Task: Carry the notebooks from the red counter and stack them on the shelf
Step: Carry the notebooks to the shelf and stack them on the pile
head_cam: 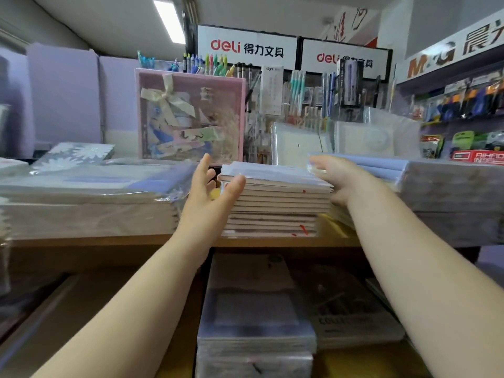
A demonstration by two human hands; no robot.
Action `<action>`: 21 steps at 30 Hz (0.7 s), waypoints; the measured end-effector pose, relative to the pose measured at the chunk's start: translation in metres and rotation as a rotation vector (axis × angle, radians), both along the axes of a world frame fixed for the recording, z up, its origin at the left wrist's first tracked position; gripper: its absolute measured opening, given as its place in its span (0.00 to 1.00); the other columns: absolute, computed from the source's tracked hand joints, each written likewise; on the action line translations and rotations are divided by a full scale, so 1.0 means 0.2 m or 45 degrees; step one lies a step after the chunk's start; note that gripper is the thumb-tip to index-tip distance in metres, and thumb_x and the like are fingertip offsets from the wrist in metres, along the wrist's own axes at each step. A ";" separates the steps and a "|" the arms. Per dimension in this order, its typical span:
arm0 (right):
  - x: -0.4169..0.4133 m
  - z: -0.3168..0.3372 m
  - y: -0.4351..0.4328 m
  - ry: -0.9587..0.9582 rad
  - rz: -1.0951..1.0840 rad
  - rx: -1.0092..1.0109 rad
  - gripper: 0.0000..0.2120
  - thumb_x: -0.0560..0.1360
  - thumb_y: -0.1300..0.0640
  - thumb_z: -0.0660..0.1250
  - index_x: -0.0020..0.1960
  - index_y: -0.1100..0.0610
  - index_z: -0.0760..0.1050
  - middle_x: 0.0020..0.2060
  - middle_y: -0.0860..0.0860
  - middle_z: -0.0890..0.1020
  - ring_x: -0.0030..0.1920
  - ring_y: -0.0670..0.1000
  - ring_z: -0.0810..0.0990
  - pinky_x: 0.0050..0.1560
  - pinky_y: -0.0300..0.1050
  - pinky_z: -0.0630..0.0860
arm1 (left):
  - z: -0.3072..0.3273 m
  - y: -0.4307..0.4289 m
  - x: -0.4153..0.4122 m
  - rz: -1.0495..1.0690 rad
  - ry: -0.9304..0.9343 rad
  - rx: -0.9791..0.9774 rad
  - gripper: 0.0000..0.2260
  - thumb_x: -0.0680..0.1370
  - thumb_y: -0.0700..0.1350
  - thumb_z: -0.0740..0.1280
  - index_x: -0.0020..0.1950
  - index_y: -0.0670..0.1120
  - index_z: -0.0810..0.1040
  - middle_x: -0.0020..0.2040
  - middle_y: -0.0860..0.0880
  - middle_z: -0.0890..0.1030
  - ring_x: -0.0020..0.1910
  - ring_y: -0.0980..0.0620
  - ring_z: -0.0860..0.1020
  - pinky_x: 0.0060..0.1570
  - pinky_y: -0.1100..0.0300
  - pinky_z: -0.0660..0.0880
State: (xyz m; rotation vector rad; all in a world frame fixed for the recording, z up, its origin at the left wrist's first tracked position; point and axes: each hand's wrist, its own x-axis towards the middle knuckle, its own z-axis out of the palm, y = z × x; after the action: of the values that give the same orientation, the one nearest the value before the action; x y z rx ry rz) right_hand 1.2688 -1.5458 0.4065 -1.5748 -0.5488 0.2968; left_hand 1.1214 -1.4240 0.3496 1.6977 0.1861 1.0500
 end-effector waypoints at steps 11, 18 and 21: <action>-0.06 -0.17 0.03 0.072 0.133 0.365 0.27 0.75 0.41 0.55 0.70 0.52 0.64 0.64 0.53 0.75 0.63 0.55 0.74 0.66 0.54 0.69 | -0.01 0.01 0.09 0.117 0.005 0.193 0.32 0.72 0.48 0.68 0.72 0.51 0.58 0.71 0.50 0.67 0.66 0.55 0.67 0.58 0.64 0.62; -0.05 -0.16 0.05 0.123 0.182 0.339 0.34 0.74 0.35 0.49 0.73 0.54 0.58 0.64 0.55 0.72 0.59 0.55 0.75 0.59 0.53 0.72 | 0.00 0.06 0.12 0.076 0.079 0.185 0.26 0.74 0.52 0.62 0.71 0.53 0.60 0.70 0.48 0.68 0.68 0.51 0.68 0.67 0.55 0.65; -0.09 -0.17 0.02 0.090 0.236 0.415 0.33 0.74 0.35 0.48 0.71 0.54 0.61 0.64 0.56 0.75 0.58 0.55 0.77 0.43 0.45 0.74 | 0.01 0.05 0.12 0.092 0.074 0.111 0.23 0.77 0.55 0.55 0.71 0.51 0.61 0.70 0.47 0.68 0.69 0.50 0.66 0.66 0.57 0.63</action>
State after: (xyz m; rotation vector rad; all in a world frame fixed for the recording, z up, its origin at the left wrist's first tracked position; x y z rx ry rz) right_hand 1.2516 -1.5426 0.3716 -1.1973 -0.6546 0.3812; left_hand 1.1460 -1.4145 0.3522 1.8129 0.2439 1.0760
